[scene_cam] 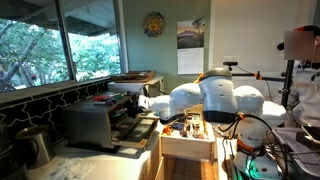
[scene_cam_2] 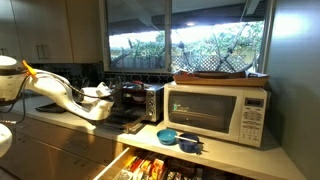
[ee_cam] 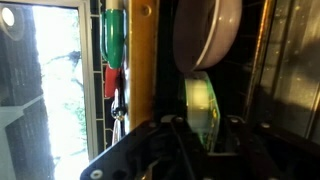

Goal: Pick up the packaged cello tape and put it on the tray in the oven

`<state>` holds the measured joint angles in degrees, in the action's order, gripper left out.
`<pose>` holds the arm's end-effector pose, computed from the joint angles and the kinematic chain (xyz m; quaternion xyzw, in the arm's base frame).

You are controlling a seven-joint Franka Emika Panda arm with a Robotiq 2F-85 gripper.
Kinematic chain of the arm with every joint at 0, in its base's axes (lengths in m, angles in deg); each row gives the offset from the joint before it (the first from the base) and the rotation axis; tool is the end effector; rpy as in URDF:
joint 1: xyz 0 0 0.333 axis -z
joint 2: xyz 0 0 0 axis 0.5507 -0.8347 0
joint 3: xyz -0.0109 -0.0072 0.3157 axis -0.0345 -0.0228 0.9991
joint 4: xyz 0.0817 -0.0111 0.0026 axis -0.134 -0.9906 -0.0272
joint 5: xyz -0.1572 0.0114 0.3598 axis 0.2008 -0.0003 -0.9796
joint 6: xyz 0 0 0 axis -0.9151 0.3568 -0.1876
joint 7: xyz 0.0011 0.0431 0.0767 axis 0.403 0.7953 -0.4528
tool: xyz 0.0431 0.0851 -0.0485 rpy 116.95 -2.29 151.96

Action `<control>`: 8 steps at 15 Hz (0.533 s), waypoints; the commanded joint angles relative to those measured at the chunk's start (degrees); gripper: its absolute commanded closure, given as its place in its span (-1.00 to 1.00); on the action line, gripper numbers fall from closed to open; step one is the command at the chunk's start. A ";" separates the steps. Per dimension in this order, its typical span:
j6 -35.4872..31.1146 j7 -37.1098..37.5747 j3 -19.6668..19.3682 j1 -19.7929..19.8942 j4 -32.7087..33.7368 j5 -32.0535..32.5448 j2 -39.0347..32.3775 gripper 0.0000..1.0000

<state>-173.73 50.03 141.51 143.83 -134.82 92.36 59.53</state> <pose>0.5767 0.1082 0.3478 0.5040 0.5900 0.4469 0.4451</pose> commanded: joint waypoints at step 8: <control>3.55 4.80 -1.25 1.15 4.99 0.84 5.59 0.86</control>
<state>-172.09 51.93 141.42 144.34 -131.83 92.36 62.23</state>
